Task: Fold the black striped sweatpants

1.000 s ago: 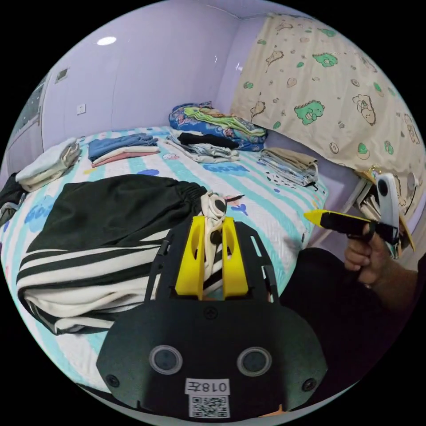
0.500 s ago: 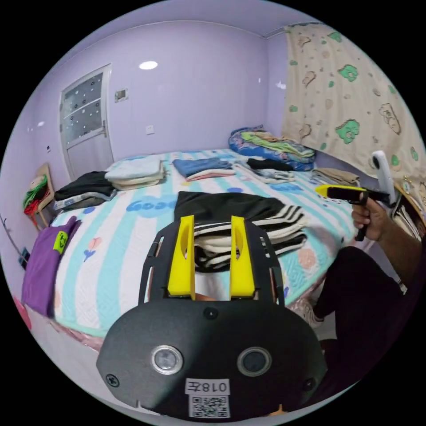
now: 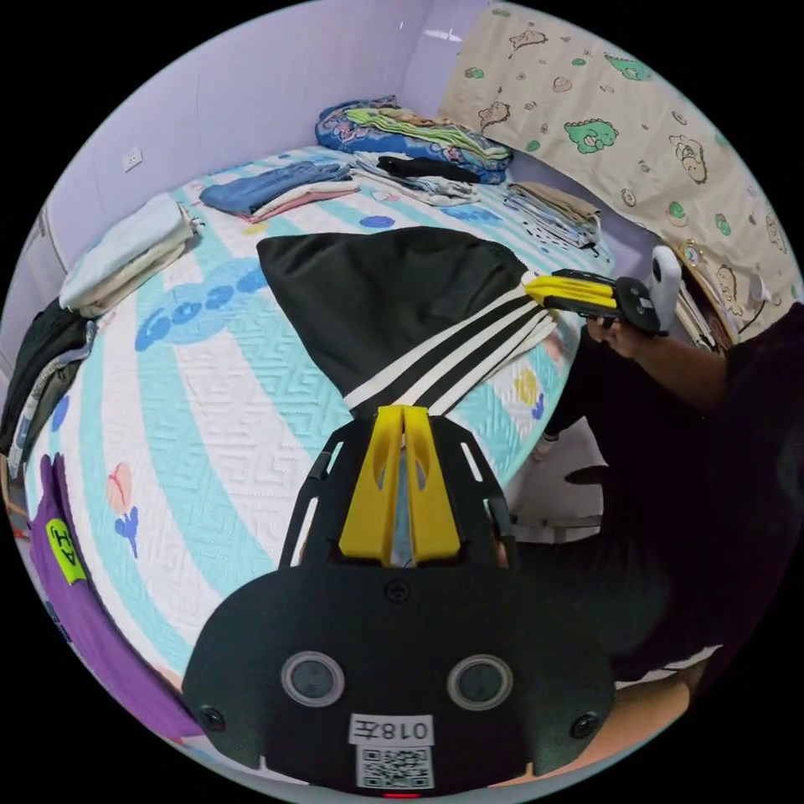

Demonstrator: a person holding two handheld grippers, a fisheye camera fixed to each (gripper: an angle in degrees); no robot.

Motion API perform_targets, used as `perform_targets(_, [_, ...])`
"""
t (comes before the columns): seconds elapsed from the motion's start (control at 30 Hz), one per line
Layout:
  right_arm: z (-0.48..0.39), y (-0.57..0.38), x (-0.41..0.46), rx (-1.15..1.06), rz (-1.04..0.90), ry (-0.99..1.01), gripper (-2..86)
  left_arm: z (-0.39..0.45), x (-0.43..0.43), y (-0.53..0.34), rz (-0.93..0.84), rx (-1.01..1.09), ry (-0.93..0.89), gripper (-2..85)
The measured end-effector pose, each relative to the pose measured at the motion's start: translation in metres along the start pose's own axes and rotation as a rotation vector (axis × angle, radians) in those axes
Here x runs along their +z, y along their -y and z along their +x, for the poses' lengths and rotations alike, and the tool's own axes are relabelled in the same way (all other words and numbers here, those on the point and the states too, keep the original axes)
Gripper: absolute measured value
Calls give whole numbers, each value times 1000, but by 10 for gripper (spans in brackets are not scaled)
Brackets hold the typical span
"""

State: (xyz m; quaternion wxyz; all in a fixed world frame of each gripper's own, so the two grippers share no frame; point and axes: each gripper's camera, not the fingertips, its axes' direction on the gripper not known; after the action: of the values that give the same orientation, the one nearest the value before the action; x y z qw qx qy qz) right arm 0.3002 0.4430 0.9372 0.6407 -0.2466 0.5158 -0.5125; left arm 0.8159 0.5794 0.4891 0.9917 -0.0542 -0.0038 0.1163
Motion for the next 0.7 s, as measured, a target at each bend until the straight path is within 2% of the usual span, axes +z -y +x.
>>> perform_targets(0.1, [19, 15, -2, -5, -7, 26, 29, -27, -6, -7, 57, -56, -58, 0])
perform_targets(0.13, [42, 18, -10, 79, 30, 113, 40, -33, -11, -12, 105, -78, -71, 7])
perform_targets(0.17, [56, 17, -14, 142, 59, 170, 46, -50, -23, -25, 244, -150, -122, 20])
perform_targets(0.2, [90, 10, -17, 300, 110, 293, 68, -70, -31, -42, 370, -246, -193, 51])
perform_targets(0.27, [139, -8, -8, 531, 111, 462, 105, -100, -28, -67, 469, -400, -271, 100])
perform_targets(0.33, [185, -36, 23, 752, 28, 656, 152, -125, -11, -83, 452, -524, -319, 144])
perform_targets(0.43, [212, -58, 58, 908, 9, 940, 165, -157, 39, -93, 318, -643, -508, 184])
perform_targets(0.6, [228, -47, 85, 958, -7, 1046, 170, -180, 87, -97, 266, -663, -666, 188])
perform_targets(0.7, [235, -24, 98, 925, -38, 1102, 172, -186, 105, -95, 190, -631, -667, 175])
